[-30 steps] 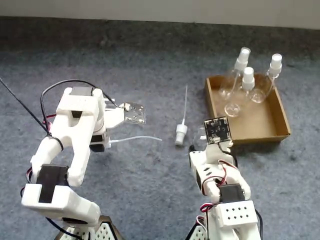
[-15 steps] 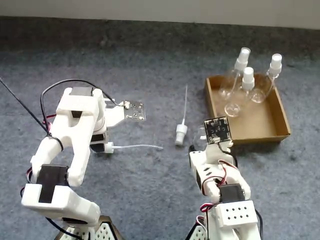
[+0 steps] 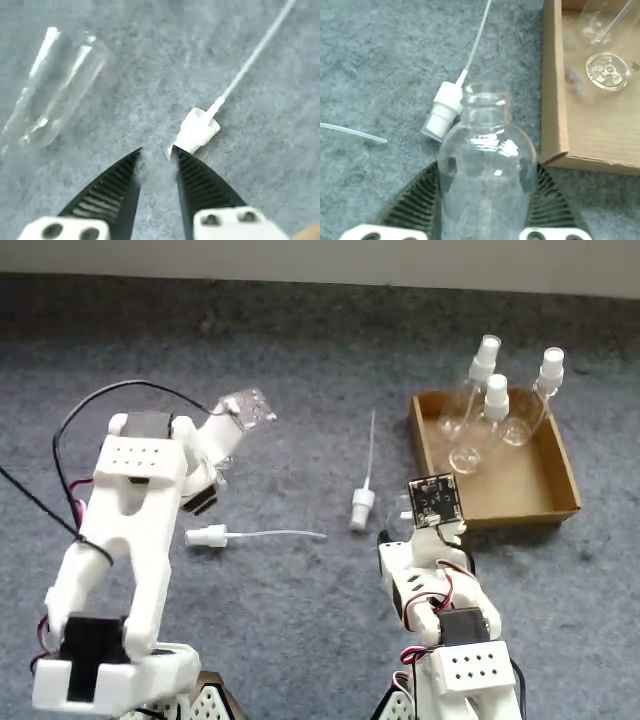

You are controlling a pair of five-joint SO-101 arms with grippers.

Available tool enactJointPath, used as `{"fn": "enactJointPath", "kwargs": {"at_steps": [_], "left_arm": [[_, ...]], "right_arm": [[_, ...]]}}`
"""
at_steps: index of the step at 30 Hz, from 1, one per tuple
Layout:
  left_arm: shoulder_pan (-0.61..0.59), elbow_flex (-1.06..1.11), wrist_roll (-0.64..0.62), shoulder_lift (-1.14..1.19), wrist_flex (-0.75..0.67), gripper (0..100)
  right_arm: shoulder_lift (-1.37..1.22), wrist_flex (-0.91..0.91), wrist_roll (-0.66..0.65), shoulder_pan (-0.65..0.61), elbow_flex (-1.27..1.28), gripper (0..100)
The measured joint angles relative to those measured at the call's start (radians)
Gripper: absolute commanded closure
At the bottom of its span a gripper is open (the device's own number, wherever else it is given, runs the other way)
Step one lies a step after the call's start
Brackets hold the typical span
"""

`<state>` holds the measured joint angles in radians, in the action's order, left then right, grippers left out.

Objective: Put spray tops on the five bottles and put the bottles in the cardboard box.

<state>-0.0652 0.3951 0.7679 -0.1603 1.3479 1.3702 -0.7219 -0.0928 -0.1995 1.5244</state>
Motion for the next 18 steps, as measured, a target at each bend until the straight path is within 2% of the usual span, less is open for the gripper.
{"fn": "enactJointPath", "kwargs": {"at_steps": [8,12,16,18], "left_arm": [[0.0,0.0,-0.439,-0.282,0.037,99],[-0.002,0.052,-0.603,-0.296,0.124,99],[0.0,0.098,-0.776,-0.272,0.132,99],[-0.002,0.114,-0.821,-0.255,0.132,98]], "right_arm": [[0.0,0.0,0.0,0.0,0.0,90.2],[0.0,0.0,0.0,0.0,0.0,90.2],[0.0,0.0,0.0,0.0,0.0,90.2],[0.0,0.0,0.0,0.0,0.0,90.2]]}}
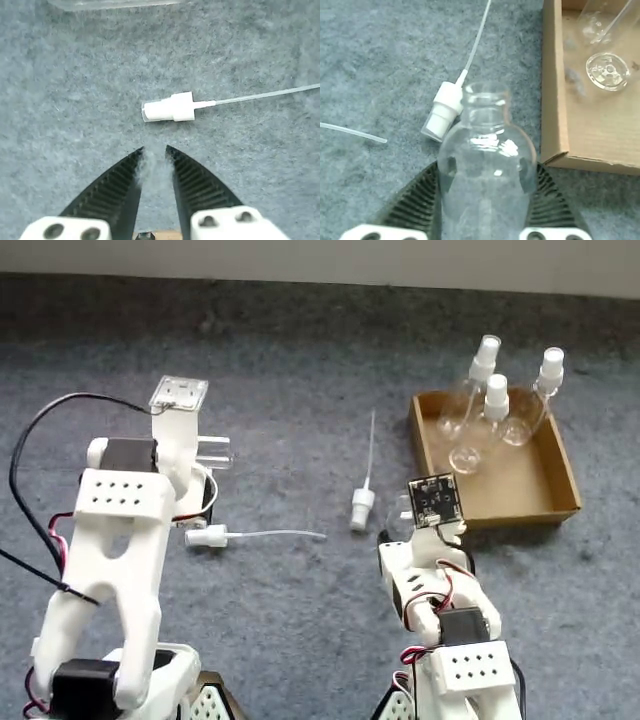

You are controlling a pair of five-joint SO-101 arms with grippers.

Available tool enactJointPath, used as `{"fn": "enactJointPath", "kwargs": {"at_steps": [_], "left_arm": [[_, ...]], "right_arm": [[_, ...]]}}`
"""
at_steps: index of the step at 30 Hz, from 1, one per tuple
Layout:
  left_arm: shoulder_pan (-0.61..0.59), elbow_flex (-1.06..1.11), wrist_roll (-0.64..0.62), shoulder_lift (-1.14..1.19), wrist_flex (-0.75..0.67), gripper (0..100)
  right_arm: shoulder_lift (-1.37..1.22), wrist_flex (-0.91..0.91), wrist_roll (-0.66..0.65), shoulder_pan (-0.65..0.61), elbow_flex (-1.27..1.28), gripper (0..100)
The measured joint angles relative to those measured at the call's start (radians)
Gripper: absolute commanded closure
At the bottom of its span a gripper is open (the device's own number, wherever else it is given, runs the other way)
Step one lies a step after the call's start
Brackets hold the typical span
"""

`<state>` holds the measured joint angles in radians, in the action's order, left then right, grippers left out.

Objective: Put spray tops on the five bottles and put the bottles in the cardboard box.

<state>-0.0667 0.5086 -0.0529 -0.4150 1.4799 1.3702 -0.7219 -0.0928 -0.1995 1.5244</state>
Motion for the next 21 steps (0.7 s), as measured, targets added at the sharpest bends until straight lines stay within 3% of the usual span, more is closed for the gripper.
{"fn": "enactJointPath", "kwargs": {"at_steps": [3,8,11,17,21], "left_arm": [[0.005,0.029,-0.061,0.014,0.0,93],[0.017,0.071,-0.296,0.064,0.0,67],[0.014,0.074,-0.465,0.106,-0.021,56],[0.023,0.074,-0.769,0.219,-0.124,52],[0.025,0.074,-0.867,0.31,-0.146,52]], "right_arm": [[0.0,0.0,0.0,0.0,0.0,90.2],[0.0,0.0,0.0,0.0,0.0,90.2],[0.0,0.0,0.0,0.0,0.0,90.2],[0.0,0.0,0.0,0.0,0.0,90.2],[0.0,0.0,0.0,0.0,0.0,90.2]]}}
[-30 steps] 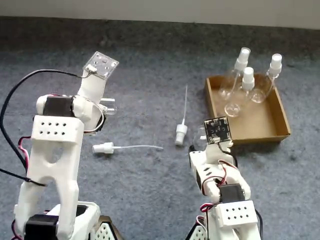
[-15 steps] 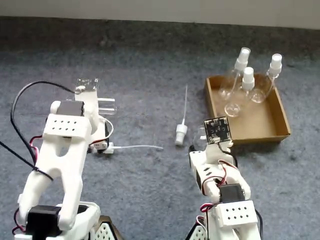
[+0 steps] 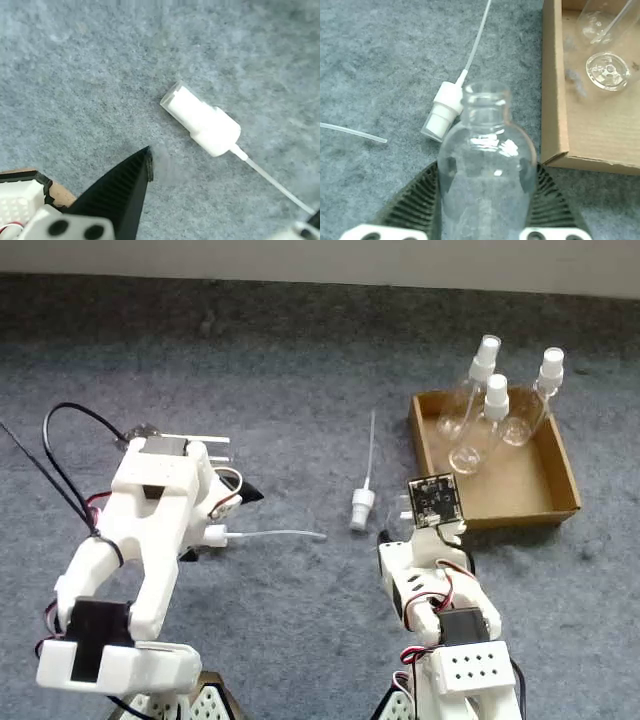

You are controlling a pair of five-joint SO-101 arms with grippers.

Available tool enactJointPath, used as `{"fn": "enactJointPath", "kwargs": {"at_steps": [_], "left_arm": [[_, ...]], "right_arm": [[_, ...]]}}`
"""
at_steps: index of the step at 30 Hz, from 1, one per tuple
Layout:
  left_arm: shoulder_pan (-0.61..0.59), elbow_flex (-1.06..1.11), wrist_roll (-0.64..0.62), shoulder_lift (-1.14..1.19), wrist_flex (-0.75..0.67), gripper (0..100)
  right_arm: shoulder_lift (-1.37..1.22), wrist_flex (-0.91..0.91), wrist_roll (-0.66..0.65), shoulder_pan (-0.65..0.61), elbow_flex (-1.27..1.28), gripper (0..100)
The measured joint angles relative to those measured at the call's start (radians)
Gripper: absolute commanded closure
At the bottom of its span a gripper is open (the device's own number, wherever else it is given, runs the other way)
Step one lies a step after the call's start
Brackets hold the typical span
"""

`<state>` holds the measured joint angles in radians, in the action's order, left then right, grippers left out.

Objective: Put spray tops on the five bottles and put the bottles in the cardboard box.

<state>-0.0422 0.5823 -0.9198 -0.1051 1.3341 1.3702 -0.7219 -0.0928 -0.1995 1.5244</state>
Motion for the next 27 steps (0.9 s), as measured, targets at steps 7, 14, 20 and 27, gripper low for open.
{"fn": "enactJointPath", "kwargs": {"at_steps": [7,14,20,27], "left_arm": [[0.0,0.0,-0.025,0.1,-0.041,52],[0.0,0.0,-0.025,0.133,-0.195,52],[0.0,0.0,-0.025,0.133,-0.204,57],[-0.06,0.0,-0.028,0.133,-0.206,82]], "right_arm": [[0.0,0.0,0.0,0.0,0.0,90.2],[0.0,0.0,0.0,0.0,0.0,90.2],[0.0,0.0,0.0,0.0,0.0,90.2],[0.0,0.0,0.0,0.0,0.0,90.2]]}}
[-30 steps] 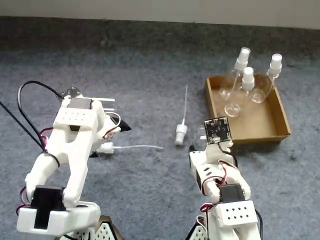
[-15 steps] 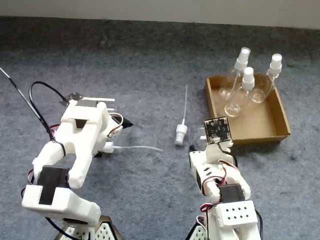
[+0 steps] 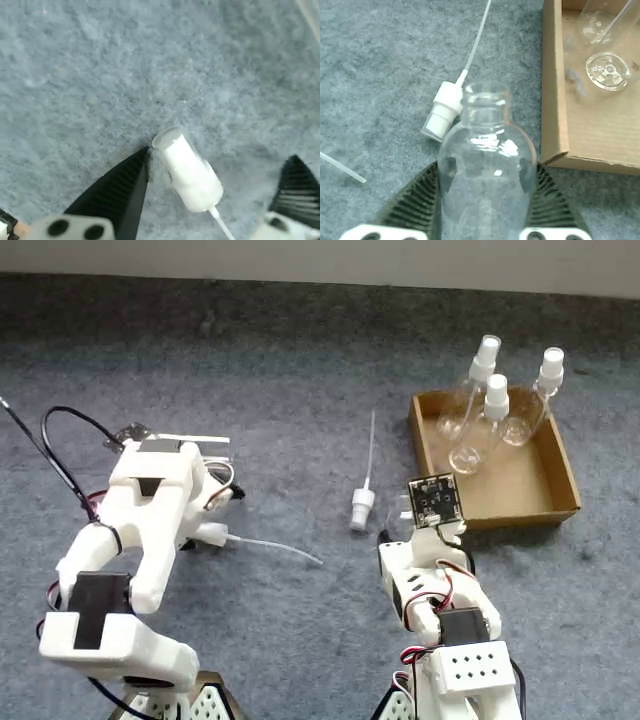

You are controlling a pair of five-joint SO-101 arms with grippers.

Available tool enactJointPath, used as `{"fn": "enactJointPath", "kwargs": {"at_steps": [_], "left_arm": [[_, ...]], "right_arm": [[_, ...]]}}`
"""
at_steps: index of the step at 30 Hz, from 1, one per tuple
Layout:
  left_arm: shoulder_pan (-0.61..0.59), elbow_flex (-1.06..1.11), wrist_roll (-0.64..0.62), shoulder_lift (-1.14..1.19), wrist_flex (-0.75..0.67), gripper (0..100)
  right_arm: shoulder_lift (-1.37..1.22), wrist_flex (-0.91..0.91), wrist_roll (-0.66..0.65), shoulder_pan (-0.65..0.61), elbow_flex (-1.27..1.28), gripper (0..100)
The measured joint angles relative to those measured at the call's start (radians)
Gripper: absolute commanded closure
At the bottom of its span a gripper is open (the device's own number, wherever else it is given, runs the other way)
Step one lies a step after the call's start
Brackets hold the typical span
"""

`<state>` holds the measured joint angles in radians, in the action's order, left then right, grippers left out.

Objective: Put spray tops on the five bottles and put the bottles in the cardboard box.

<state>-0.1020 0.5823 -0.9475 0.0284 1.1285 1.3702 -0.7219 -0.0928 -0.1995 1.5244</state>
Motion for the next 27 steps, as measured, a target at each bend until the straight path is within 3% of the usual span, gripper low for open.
{"fn": "enactJointPath", "kwargs": {"at_steps": [9,20,23,27], "left_arm": [[-0.015,0.0,0.0,0.0,-0.008,98],[-0.015,0.0,0.009,0.0,-0.009,100],[-0.015,-0.015,0.123,0.0,-0.006,100],[-0.015,-0.095,0.377,0.0,0.044,100]], "right_arm": [[0.0,0.0,0.0,0.0,0.0,90.2],[0.0,0.0,0.0,0.0,0.0,90.2],[0.0,0.003,0.0,0.0,0.0,90.2],[0.002,0.058,0.0,-0.025,0.038,90.2]]}}
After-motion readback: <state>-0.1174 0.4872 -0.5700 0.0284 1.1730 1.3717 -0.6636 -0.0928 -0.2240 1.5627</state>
